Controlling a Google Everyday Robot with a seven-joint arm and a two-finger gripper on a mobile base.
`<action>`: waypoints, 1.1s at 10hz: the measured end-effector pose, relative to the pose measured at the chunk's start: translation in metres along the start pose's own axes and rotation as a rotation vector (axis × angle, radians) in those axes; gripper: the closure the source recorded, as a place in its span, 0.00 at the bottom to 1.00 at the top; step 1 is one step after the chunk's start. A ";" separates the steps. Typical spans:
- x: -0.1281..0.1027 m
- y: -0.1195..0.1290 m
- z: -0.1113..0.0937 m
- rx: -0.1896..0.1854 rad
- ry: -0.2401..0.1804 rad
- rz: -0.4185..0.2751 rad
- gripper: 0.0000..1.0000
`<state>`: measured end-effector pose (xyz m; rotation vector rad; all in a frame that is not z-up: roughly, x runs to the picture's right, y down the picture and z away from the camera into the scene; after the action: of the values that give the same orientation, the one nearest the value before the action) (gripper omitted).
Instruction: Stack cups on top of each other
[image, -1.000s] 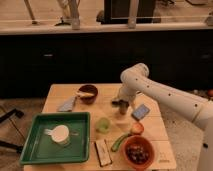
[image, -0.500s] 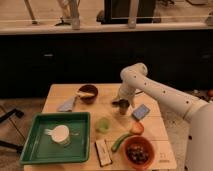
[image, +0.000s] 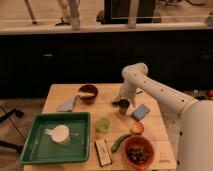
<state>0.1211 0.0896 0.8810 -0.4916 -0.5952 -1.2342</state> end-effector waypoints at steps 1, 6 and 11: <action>0.002 0.001 0.002 0.003 -0.008 0.001 0.20; -0.001 0.003 0.004 0.008 -0.021 0.003 0.52; -0.002 0.000 0.001 0.003 -0.015 0.010 0.99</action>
<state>0.1209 0.0917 0.8806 -0.5010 -0.6066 -1.2211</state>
